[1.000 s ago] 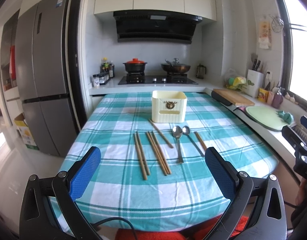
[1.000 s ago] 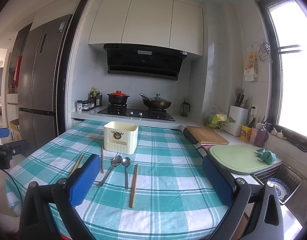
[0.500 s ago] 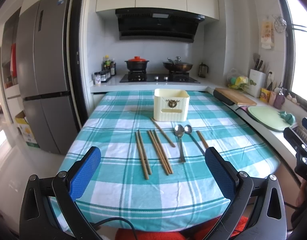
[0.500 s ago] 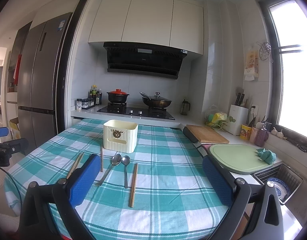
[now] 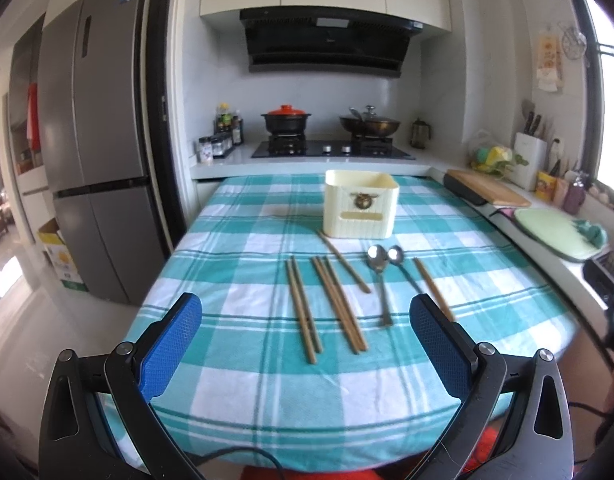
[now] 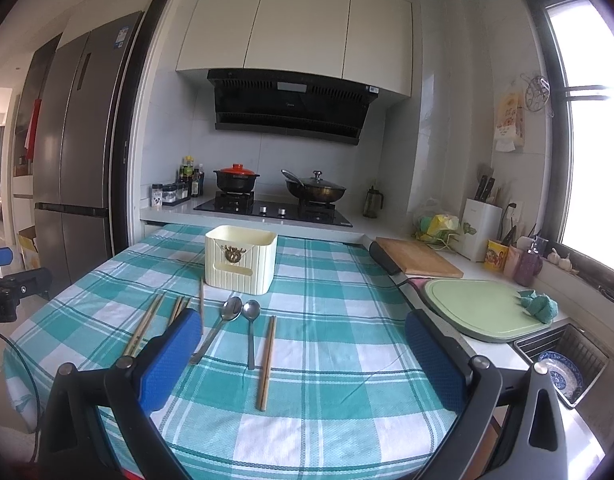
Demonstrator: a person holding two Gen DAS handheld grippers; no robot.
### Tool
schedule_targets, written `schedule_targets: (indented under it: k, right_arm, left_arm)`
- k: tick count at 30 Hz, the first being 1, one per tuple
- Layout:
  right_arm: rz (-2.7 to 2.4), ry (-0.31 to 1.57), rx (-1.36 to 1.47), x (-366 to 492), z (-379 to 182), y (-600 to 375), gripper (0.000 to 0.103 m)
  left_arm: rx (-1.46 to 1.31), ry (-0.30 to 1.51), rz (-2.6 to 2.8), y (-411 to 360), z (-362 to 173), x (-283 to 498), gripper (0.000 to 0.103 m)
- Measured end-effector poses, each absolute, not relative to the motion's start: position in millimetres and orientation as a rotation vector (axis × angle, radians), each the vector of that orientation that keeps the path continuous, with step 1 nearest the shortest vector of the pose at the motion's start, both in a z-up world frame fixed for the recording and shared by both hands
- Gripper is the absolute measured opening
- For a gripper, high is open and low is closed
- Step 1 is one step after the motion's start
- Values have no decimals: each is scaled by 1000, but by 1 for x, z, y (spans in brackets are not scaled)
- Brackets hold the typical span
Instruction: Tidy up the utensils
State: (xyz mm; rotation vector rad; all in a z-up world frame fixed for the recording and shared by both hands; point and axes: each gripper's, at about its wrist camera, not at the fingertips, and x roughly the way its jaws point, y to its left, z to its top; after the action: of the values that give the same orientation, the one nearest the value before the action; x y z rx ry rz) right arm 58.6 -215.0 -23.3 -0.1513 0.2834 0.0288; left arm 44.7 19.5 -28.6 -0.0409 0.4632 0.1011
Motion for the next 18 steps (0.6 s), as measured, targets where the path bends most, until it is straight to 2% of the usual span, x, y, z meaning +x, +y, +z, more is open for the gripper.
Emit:
schedule_targets:
  k: [5, 11, 18]
  right_arm:
    - [44, 355, -151, 89, -38, -222, 103]
    - [71, 533, -158, 149, -76, -240, 103]
    - [123, 716, -171, 214, -126, -244, 103]
  left_arm:
    - [-41, 536, 129, 39, -56, 91, 103]
    - [-80, 685, 139, 63, -106, 156, 103]
    - [-126, 774, 165, 73, -137, 188, 103]
